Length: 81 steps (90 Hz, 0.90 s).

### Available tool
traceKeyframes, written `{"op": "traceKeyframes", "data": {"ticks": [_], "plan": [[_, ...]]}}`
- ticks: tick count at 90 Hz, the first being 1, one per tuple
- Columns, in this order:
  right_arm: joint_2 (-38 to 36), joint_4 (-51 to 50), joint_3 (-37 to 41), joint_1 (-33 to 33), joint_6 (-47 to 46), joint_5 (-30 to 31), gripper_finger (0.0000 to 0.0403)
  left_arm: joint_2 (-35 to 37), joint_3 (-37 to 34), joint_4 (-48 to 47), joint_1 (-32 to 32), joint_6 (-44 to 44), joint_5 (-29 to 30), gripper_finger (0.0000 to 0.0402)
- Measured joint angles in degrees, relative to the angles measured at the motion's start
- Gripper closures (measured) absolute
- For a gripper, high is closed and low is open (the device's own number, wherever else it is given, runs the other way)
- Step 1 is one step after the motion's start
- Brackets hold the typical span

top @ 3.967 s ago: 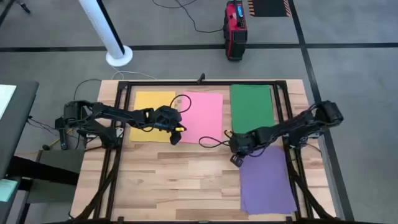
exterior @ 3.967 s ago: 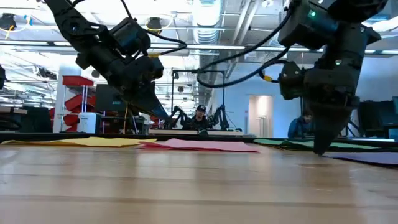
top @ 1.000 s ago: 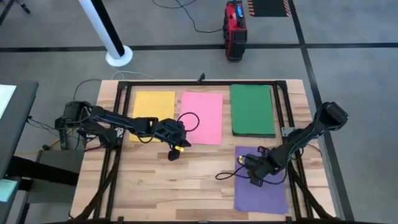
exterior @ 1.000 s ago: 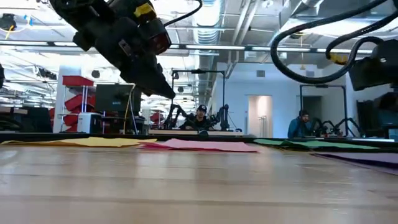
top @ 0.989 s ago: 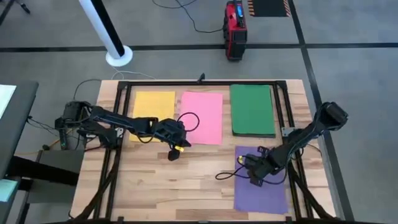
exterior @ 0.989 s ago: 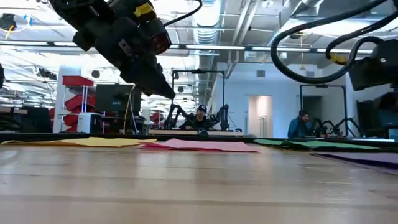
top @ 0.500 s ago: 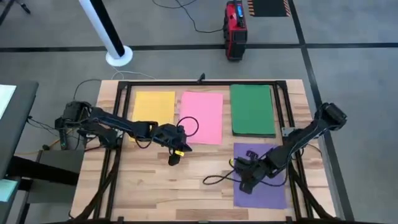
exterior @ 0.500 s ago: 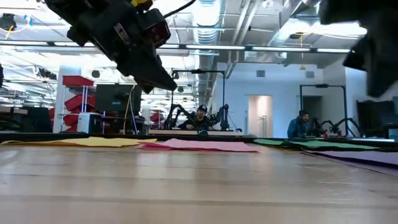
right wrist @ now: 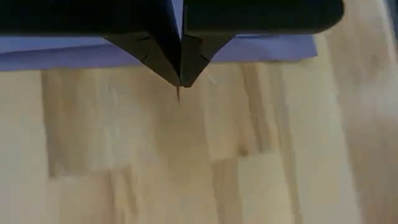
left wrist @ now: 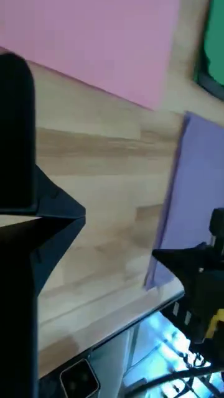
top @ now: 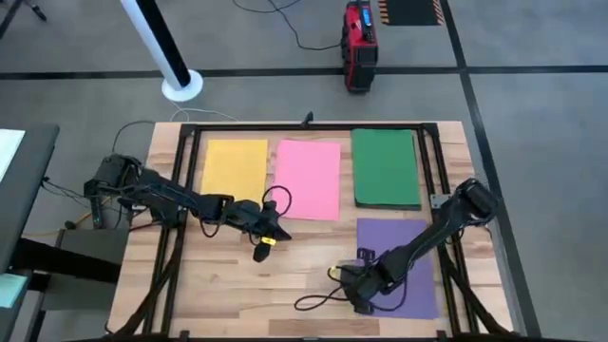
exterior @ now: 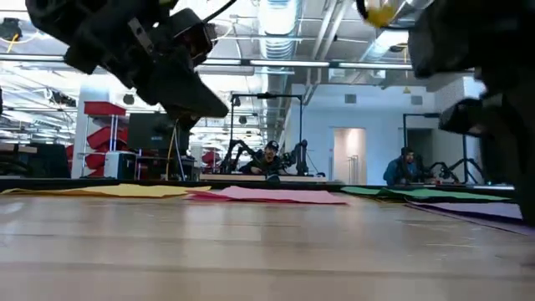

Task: Organize paper
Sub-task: Stack the top violet colored paper on top of the bottom violet colored paper

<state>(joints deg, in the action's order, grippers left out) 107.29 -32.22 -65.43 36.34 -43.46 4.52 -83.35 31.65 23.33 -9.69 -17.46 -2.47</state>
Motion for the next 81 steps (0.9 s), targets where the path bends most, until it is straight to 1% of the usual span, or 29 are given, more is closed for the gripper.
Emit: {"op": "traceKeyframes", "data": {"ticks": [16,31,44,63,81], "plan": [[-0.05,-1.31,-0.09,-0.07,-0.08,-0.36,0.0403,-0.02,-1.19,-0.02,-0.02,-1.30,0.95,0.0401],[-0.29,-5.04,-0.09,0.34,-2.95,-0.60,0.0403,-0.02,-1.22,-0.23,-0.39,-1.34,0.97,0.0401],[-0.82,-3.71,-0.09,1.25,-3.04,-0.16,0.0403,-0.02,-1.22,-0.26,-0.54,-1.47,0.97,0.0401],[-1.23,-2.11,-0.20,0.57,-1.70,2.04,0.0403,-0.02,-1.22,-0.31,-0.54,-1.89,1.00,0.0401],[-1.16,-1.76,0.05,-0.13,-0.17,1.23,0.0403,-0.01,-1.24,-0.70,-0.52,-2.09,1.15,0.0401]]}}
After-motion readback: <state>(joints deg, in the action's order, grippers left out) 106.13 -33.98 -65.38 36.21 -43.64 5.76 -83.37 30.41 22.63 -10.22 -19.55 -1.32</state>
